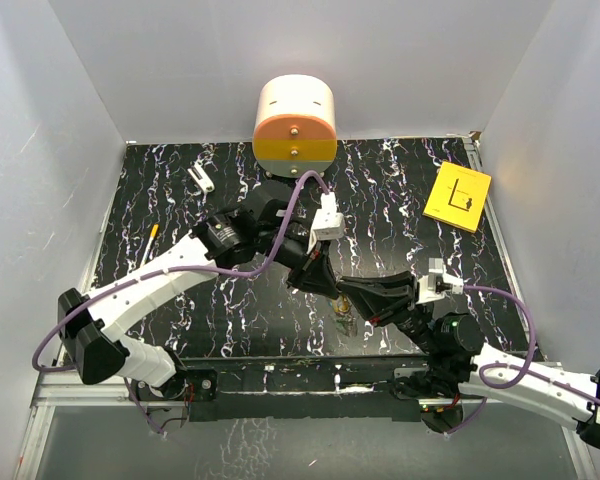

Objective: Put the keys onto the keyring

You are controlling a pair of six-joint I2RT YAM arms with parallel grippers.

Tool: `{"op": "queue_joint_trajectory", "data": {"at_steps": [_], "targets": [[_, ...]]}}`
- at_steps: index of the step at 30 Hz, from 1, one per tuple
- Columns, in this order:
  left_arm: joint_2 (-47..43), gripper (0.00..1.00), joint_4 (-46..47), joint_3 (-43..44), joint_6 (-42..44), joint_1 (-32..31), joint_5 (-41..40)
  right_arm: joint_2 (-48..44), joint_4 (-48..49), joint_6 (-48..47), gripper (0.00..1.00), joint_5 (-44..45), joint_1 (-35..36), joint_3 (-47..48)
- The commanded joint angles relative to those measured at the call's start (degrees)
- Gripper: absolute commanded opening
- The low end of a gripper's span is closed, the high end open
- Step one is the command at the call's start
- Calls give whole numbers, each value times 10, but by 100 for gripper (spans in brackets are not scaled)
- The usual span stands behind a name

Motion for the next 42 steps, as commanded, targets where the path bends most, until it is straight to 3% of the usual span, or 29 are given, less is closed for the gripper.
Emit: {"op": "queue_joint_trajectory", "data": {"at_steps": [1, 3, 6, 15, 23, 26, 31, 42], "targets": [[6, 0, -30, 27, 42, 4, 38, -10, -12, 3, 21, 4, 2, 5], [8, 0, -35, 30, 48, 4, 40, -11, -15, 4, 31, 3, 3, 6], [13, 0, -58, 41, 68, 4, 39, -19, -33, 2, 34, 5, 3, 12], [25, 0, -122, 62, 127, 5, 46, -88, -148, -9, 30, 21, 3, 39], [63, 0, -240, 128, 215, 7, 55, -148, -375, -53, 29, 19, 3, 125], [74, 0, -263, 142, 225, 8, 53, -138, -457, -67, 25, -18, 3, 185], [78, 0, -269, 153, 231, 9, 47, -92, -555, -77, 28, -59, 3, 243], [106, 0, -339, 203, 262, 9, 43, -27, -581, -95, 33, -89, 3, 265]]}}
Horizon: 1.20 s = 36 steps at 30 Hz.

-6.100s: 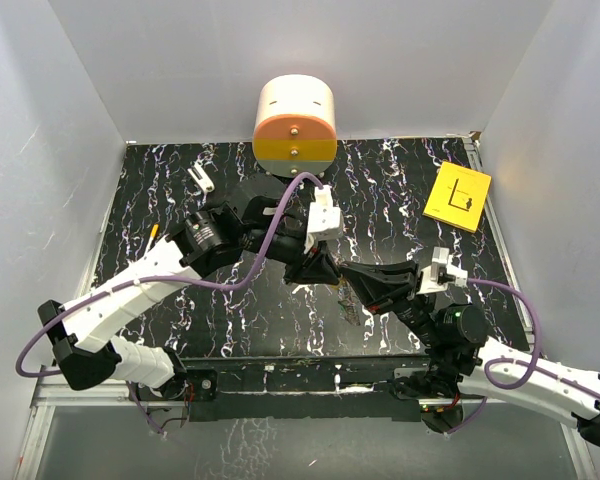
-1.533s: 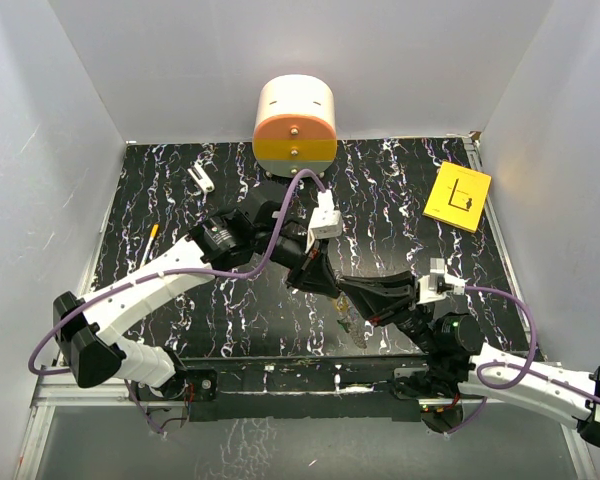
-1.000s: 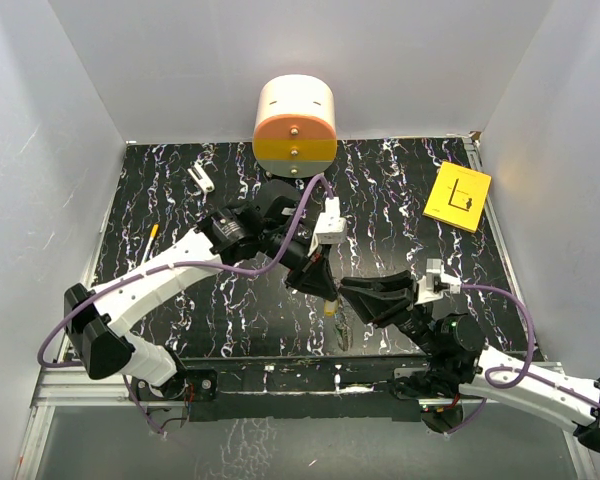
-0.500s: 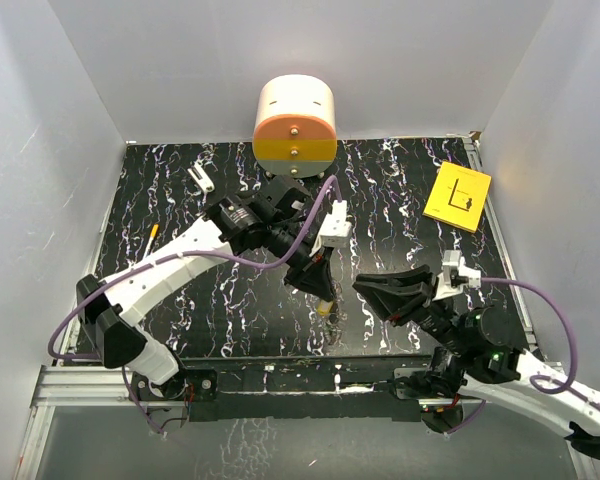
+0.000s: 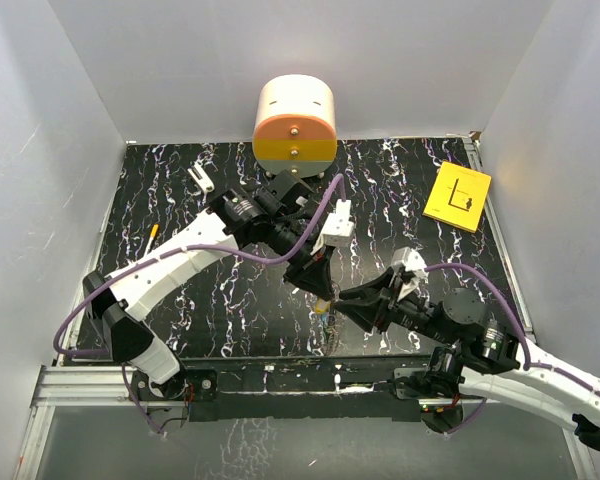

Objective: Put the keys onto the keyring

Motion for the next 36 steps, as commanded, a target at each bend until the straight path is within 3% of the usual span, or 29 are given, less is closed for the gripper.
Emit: {"op": "queue_joint_trajectory", "data": {"at_steps": [1, 15, 23, 36], "targets": [[2, 0, -42, 36, 26, 2, 27, 7, -2, -18, 33, -12, 3, 32], [13, 0, -59, 46, 33, 3, 19, 40, 11, -39, 28, -10, 3, 43], [23, 0, -68, 53, 33, 3, 11, 48, 30, -48, 8, -15, 3, 41], [3, 0, -34, 30, 25, 3, -29, -8, 100, -16, 8, 11, 3, -9]]}}
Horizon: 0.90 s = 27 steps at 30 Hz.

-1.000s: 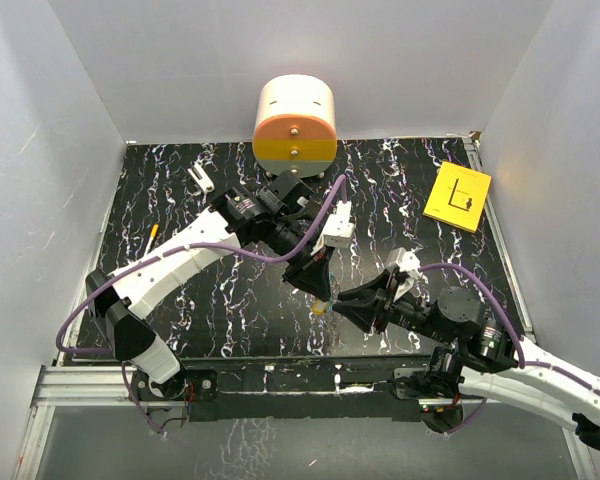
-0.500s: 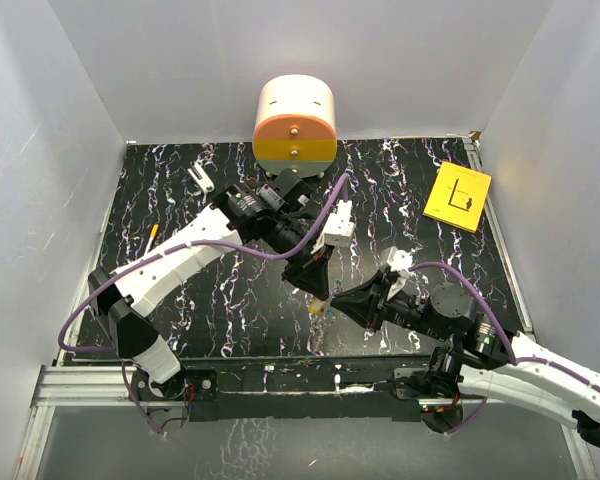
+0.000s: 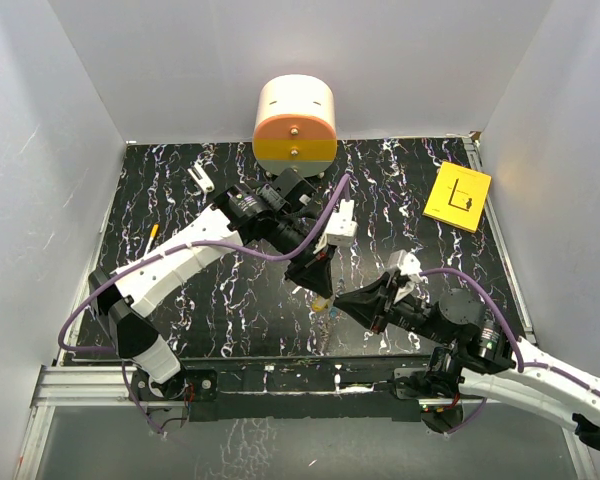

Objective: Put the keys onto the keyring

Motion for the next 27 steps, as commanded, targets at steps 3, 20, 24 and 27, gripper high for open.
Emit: {"op": "queue_joint_trajectory", "data": {"at_steps": [3, 20, 24, 27], "targets": [[-38, 0, 35, -23, -6, 1, -25, -29, 127, 21, 8, 32, 2, -20], [-33, 0, 18, -53, -6, 1, -36, -33, 187, 14, 8, 37, 2, -35], [-18, 0, -7, -43, 2, 1, -23, -36, 194, 15, 8, 38, 2, -39], [3, 0, -49, -23, 19, 1, -5, -33, 200, 15, 8, 38, 2, -40]]}}
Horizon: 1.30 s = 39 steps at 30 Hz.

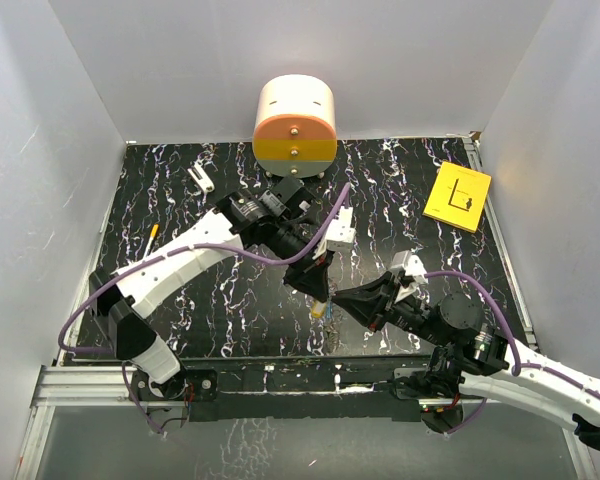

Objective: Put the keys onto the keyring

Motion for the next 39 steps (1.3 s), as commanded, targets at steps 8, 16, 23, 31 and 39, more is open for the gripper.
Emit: {"op": "queue_joint_trajectory", "data": {"at_steps": [8, 16, 23, 31, 39], "targets": [[54, 0, -121, 55, 40, 4, 42, 0, 123, 3, 8, 7, 2, 6], [13, 0, -73, 46, 21, 8, 34, -3, 132, 9, 8, 8, 2, -7], [14, 0, -113, 84, 61, 12, 41, 9, 126, 27, 8, -8, 2, -8], [42, 0, -171, 137, 96, 12, 50, 13, 126, 40, 10, -23, 1, -7], [54, 0, -185, 152, 96, 12, 60, 20, 129, 41, 16, -32, 2, -5]]}}
